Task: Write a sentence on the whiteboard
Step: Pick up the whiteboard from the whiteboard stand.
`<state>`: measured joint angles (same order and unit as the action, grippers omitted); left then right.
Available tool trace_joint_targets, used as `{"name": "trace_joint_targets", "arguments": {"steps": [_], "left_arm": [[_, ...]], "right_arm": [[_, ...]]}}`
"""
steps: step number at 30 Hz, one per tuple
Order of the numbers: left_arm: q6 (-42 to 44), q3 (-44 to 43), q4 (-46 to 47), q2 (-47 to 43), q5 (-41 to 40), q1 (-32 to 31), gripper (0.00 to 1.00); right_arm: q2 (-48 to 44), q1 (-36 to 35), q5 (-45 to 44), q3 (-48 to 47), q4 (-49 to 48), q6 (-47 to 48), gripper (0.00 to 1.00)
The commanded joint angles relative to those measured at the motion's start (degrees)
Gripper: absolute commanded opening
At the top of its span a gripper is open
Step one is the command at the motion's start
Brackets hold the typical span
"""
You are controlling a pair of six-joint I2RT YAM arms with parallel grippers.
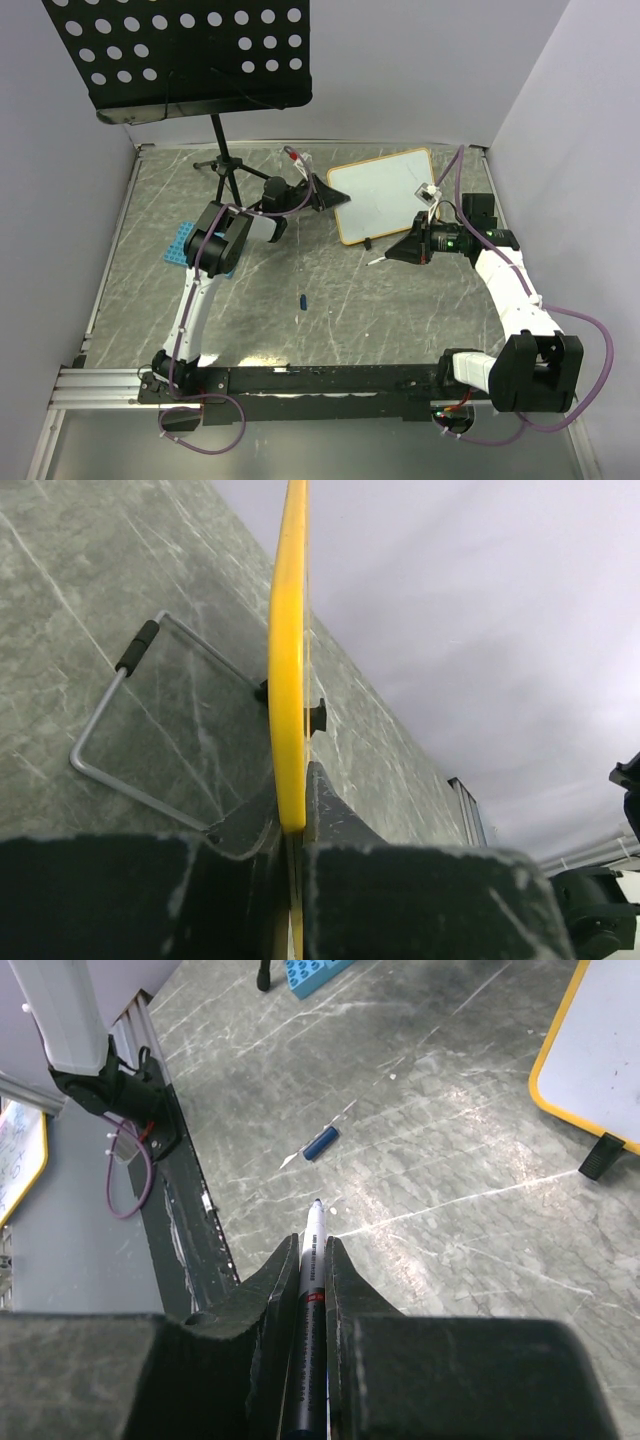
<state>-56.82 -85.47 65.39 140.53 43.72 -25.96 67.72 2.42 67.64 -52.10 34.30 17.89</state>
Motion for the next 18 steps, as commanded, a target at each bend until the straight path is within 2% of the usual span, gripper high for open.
{"name": "trace_joint_targets", "arguments": {"steps": [1,9,18], "left_arm": [[-0.48,-1.45,5.54,-0.43,2.94,0.03,0.01],[-5.75,-2.51,13.10,-4.03,3.30,-0.06,0.01],[-3.74,-1.45,9.24,-10.36,-1.01,-0.06,0.01]], "right_arm": [[-0.22,0.57,2.06,-1.87,0.06,1.09,0.00],[-1.01,1.10,2.59,-1.78,0.24,1.18,0.00],[-1.98,1.72,3.03,-1.61,0.32,1.36,0.00]]}}
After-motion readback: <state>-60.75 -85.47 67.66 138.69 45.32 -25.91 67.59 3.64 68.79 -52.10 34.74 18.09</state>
